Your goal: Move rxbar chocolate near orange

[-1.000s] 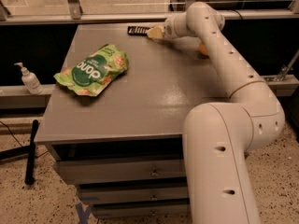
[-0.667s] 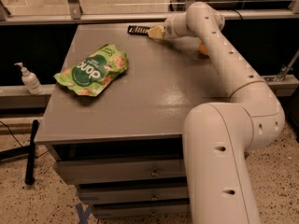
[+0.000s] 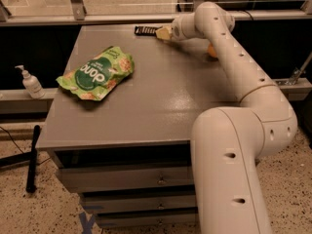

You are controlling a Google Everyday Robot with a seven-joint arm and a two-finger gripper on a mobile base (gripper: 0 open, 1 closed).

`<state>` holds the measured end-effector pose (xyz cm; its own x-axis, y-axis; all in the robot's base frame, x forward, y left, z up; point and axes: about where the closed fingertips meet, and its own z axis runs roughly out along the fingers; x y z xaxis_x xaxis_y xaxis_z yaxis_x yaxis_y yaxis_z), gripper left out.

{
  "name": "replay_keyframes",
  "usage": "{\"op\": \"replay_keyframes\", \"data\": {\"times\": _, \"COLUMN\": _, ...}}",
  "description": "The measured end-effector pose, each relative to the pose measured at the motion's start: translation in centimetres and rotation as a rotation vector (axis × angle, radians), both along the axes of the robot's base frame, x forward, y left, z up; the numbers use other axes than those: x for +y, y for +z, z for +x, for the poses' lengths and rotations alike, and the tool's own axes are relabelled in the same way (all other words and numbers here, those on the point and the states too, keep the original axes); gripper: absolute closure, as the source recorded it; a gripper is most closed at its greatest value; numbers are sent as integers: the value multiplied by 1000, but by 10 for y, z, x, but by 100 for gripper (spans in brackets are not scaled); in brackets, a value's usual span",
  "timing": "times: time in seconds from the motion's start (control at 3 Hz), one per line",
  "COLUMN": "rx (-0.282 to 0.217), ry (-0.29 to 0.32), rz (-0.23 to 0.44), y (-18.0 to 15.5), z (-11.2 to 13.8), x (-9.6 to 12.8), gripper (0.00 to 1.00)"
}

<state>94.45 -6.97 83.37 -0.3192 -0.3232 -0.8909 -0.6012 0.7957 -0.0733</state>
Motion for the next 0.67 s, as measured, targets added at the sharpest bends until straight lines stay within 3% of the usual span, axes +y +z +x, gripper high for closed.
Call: {"op": "replay_keyframes", "data": {"times": 0.67, "rx": 0, "ry": 0, "rz": 0, "y": 0, "z": 0, "x": 0, "gripper": 100}}
